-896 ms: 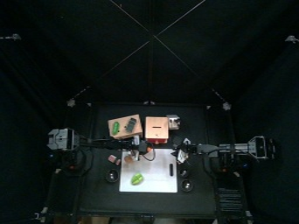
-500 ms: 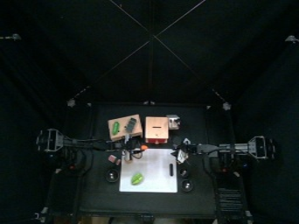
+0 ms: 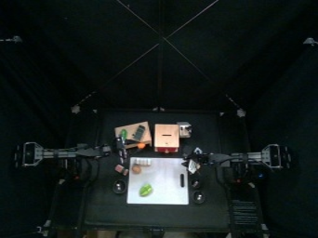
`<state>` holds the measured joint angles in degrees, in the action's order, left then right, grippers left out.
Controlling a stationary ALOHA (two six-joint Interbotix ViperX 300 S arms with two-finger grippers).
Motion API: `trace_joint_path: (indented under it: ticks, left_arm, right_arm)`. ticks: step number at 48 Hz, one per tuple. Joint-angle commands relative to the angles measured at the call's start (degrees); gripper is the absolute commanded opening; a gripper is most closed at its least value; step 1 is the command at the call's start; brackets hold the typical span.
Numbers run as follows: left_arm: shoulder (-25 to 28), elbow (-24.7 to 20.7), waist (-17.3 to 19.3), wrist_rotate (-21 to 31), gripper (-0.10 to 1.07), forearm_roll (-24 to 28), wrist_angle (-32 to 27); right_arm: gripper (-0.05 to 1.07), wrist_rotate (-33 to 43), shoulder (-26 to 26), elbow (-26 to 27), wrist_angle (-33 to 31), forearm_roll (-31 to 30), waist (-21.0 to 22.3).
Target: Drop carrot underneath bench
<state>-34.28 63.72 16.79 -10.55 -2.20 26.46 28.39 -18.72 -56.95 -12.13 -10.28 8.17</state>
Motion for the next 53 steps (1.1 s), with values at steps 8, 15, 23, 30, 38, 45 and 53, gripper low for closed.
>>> trace_joint_path:
  ticks: [8,15,23,30,38,45,53]
  left_arm:
    - [-5.7,6.2,0.4,-0.2,0.69,-0.8,0.2]
    - [-7.6,10.4,-1.2,0.1,0.69,-1.0,-0.7]
    - [-7.6,12.8,-6.7,0.1,0.69,-1.3,-5.4]
    - [-7.6,13.3,-9.9,0.3,0.69,-3.1,-11.7]
    - [-7.6,14.4,-9.9,0.1,0.69,-7.6,-18.7]
    - [-7.1,15.5,-9.9,0.1,0.69,-10.0,-20.1]
    - [-7.0,15.6,-9.9,0.2,0.69,-11.5,-20.4]
  right_arm:
    - [0.75,0.0,-0.4,1.8,0.6,-0.2,-0.2]
    - [0.75,0.0,-0.4,2.1,0.6,-0.3,-0.3]
    - [0.75,0.1,-0.4,2.4,0.6,0.1,-0.4]
    - [0.75,0.1,-0.4,2.5,0.6,0.1,-0.4]
    - [0.75,0.1,0.6,3.3,0.6,0.9,-0.4]
    - [0.75,0.1,2.2,4.0,0.6,0.8,-0.4]
    - [0.75,0.0,4.0,4.9,0.6,0.6,-0.4]
